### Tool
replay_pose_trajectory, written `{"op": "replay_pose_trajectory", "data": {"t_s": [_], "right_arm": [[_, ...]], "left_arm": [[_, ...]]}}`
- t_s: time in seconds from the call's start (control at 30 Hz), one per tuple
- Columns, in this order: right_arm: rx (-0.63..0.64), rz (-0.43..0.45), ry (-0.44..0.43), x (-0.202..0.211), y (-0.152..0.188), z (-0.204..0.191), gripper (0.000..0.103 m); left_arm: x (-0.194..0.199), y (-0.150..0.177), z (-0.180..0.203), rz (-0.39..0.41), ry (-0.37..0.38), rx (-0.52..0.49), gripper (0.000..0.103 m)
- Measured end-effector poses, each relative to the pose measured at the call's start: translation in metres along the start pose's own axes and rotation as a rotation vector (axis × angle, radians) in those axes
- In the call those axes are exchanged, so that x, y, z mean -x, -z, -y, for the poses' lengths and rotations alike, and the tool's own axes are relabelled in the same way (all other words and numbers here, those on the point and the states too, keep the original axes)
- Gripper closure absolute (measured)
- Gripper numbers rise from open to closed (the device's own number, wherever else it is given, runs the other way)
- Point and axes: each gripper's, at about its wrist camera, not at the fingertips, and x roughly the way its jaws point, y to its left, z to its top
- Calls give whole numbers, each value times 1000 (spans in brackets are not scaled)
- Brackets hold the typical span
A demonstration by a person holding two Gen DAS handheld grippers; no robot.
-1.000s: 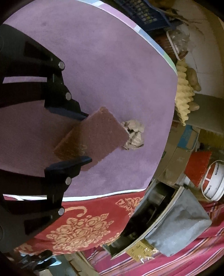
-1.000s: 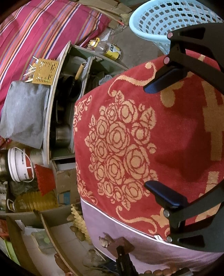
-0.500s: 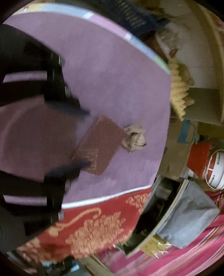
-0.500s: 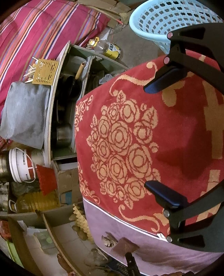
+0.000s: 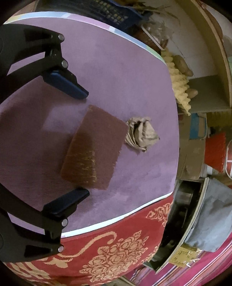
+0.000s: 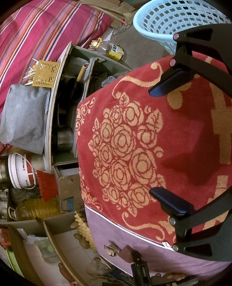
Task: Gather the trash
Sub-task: 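Lift the brown scouring pad with the left tool, then close the right tool on the crumpled brown paper while the left tool holds the pad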
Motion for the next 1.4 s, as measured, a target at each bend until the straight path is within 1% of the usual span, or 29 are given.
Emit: {"op": "replay_pose_trajectory", "data": {"t_s": [0.17, 0.27, 0.33, 0.53, 0.7, 0.9, 1.03, 1.17, 1.33, 1.4], "right_arm": [[19, -7, 3, -3, 2, -6, 5], [37, -15, 10, -6, 4, -12, 5], [43, -17, 12, -7, 4, -16, 5], [71, -24, 4, -10, 6, -28, 5], [63, -42, 11, -14, 5, -27, 5], [59, -55, 12, -17, 5, -27, 5], [59, -54, 15, -18, 5, -27, 5], [66, -30, 16, -12, 2, -31, 5], [99, 16, 8, 5, 0, -42, 5], [97, 34, 6, 14, -1, -47, 5]], "left_arm": [[-8, -6, 8, -18, 3, -50, 7], [-6, -5, 8, -11, 15, -48, 14], [-6, -5, 6, -8, 23, -37, 15], [-3, -8, 4, 2, 41, -28, 16], [4, -13, 3, 22, 59, -5, 16], [11, -22, 16, 44, 83, -10, 16], [30, -22, 27, 78, 82, -36, 16], [67, -17, 24, 136, 96, -4, 16], [113, -3, 6, 219, 41, -13, 16], [128, 6, -11, 250, 11, -7, 16]]}}
